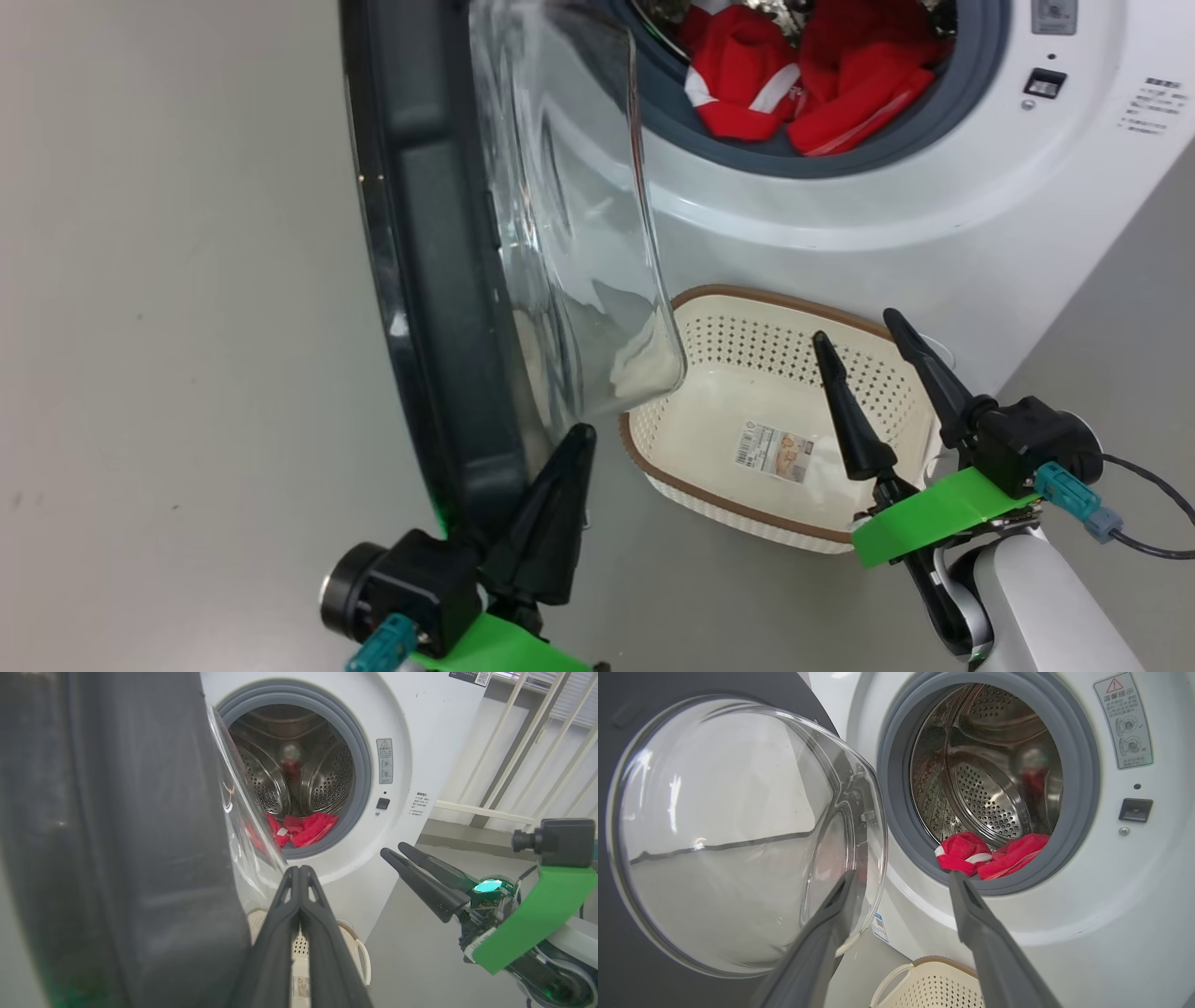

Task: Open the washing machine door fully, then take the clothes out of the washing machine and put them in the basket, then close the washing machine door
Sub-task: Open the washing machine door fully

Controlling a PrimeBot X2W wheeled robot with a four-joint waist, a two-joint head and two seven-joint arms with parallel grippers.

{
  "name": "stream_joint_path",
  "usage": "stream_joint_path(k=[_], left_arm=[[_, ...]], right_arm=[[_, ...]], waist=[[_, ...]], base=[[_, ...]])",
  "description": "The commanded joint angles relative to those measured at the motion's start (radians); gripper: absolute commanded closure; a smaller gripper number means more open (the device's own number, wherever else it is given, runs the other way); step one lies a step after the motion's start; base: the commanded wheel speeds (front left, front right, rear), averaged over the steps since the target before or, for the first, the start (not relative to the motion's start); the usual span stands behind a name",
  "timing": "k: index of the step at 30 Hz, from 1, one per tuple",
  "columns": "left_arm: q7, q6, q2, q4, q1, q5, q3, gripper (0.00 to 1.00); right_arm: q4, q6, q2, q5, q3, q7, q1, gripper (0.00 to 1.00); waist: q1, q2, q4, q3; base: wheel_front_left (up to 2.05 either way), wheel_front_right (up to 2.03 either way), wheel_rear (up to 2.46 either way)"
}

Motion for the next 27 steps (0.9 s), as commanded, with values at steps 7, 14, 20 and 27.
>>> stream_joint_path(k=[7,14,20,27], left_arm=[[-0.007,0.041,0.028,-0.023,0.002,0.01,0.076,1.0],[-0.009,0.072,0.046,-0.028,0.017,0.013,0.11,1.0],[-0.017,0.104,0.076,-0.026,0.028,0.025,0.153,1.0],[-0.029,0.128,0.091,0.0,0.035,0.013,0.198,1.0]], right_arm=[[-0.035,0.005,0.008,-0.013,0.025,-0.006,-0.028,0.0],[-0.037,0.005,0.008,-0.02,0.023,-0.005,-0.026,0.0],[-0.04,0.005,0.008,-0.024,0.023,0.001,-0.018,0.0],[-0.049,0.005,0.008,-0.029,0.021,0.007,-0.012,0.0]], waist=[[0.0,0.0,0.04,0.0],[0.0,0.0,0.063,0.0],[0.0,0.0,0.078,-0.001],[0.0,0.0,0.09,0.0]], base=[[0.0,0.0,0.0],[0.0,0.0,0.0],[0.0,0.0,0.0],[0.0,0.0,0.0]])
